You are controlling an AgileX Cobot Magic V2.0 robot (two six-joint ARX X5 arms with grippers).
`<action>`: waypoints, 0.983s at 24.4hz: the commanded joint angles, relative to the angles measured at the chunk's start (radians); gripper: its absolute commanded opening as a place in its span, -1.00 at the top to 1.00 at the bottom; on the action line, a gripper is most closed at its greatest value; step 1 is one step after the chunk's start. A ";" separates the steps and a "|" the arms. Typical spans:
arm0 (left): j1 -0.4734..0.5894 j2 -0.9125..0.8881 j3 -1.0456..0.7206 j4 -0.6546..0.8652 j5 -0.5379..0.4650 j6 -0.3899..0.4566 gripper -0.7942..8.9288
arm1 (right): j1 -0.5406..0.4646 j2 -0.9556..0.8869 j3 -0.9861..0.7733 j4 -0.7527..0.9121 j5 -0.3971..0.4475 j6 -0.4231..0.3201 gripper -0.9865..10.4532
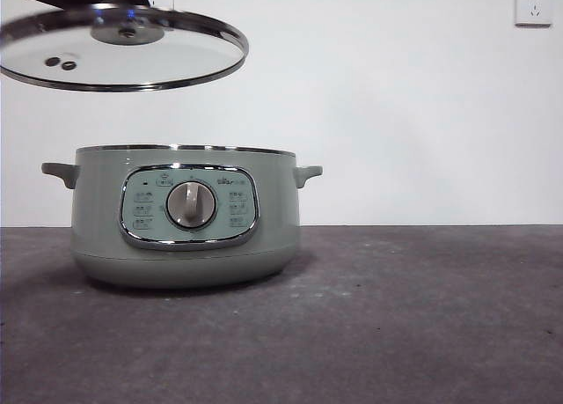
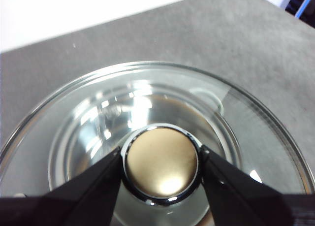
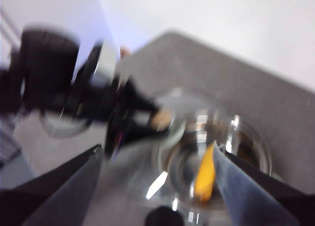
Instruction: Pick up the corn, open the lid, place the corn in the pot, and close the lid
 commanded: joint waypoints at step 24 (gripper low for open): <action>-0.138 0.290 0.021 0.264 -0.170 0.037 0.85 | 0.006 -0.734 -1.215 -0.027 0.253 0.155 0.17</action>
